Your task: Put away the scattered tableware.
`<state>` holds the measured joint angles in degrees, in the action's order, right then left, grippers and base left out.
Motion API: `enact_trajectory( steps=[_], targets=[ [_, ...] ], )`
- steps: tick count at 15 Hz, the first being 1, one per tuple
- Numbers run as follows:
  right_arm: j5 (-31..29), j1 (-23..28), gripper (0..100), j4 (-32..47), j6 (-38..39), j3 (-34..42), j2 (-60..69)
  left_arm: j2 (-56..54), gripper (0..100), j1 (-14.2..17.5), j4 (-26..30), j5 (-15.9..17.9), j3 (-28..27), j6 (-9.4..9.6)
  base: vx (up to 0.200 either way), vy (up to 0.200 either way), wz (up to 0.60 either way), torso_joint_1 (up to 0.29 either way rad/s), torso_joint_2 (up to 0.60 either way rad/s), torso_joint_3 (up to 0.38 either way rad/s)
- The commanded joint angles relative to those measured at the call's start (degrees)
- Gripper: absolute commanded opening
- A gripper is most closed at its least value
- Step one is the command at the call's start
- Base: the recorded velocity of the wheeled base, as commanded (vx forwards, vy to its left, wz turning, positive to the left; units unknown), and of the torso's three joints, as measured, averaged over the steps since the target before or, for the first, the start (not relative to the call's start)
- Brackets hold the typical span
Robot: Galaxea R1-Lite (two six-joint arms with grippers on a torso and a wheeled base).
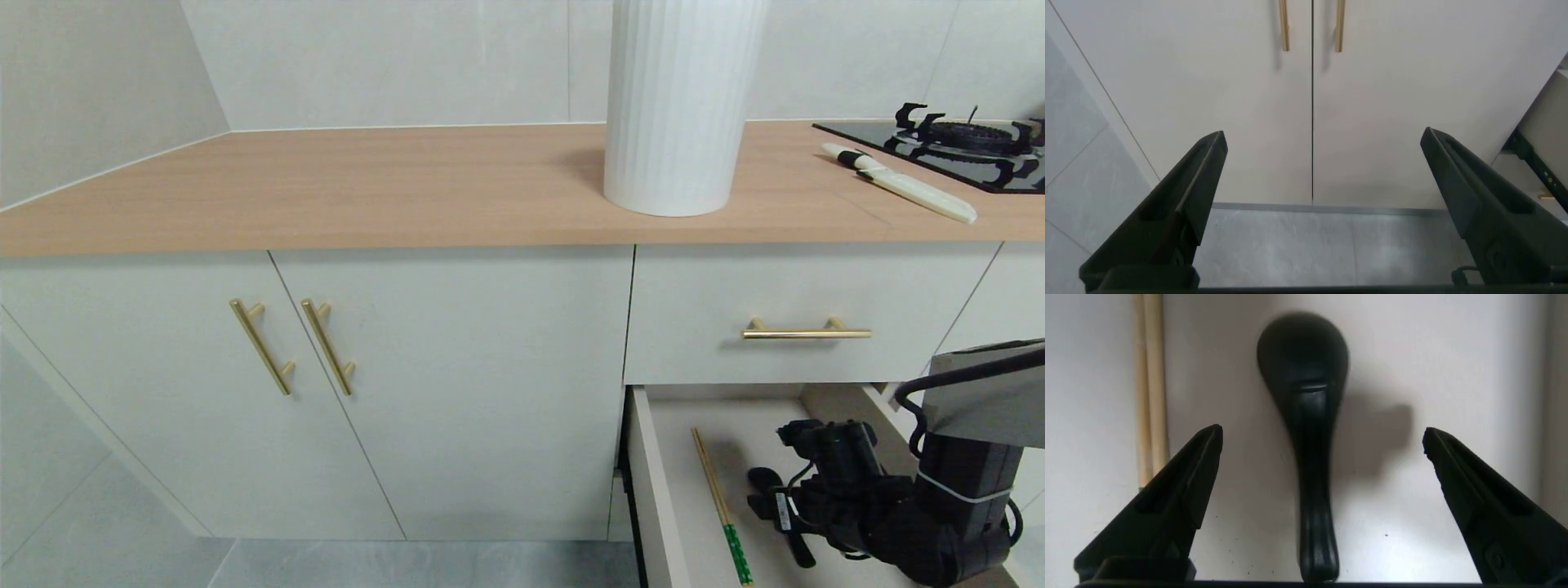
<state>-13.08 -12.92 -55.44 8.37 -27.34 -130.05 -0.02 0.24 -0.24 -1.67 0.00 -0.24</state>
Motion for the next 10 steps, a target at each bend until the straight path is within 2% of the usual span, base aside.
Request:
enact_trajectory(
  steps=[1,3,5,6,9,10],
  targets=[
    [-0.02,0.00,100,0.69,-0.03,0.98,5.95,0.02,100,0.02,-0.02,-0.09,0.00,-0.02,0.000,0.000,0.00,0.000,0.00,0.000],
    [-0.02,-0.17,100,4.82,-0.11,1.15,12.45,0.02,100,0.02,-0.02,0.00,0.00,-0.02,0.000,0.000,0.00,0.000,0.00,0.000],
    [-0.02,-0.88,100,17.12,-0.11,-0.34,24.49,0.02,100,0.02,-0.02,-0.09,0.00,-0.02,0.000,0.000,0.00,0.000,0.00,0.000],
    [0.07,-0.96,100,20.02,-0.11,-0.96,27.48,0.02,100,0.02,-0.02,-0.09,0.00,-0.02,0.000,0.000,0.00,0.000,0.00,0.000],
    [0.51,-1.05,100,49.11,-0.20,-10.80,45.59,0.02,100,0.02,-0.02,-0.09,0.00,-0.02,0.000,0.000,0.00,0.000,0.00,0.000],
    [0.51,-1.05,100,54.65,-0.11,-13.26,48.14,0.02,100,0.02,-0.02,0.00,0.00,-0.02,0.000,0.000,0.00,0.000,0.00,0.000]
  ],
)
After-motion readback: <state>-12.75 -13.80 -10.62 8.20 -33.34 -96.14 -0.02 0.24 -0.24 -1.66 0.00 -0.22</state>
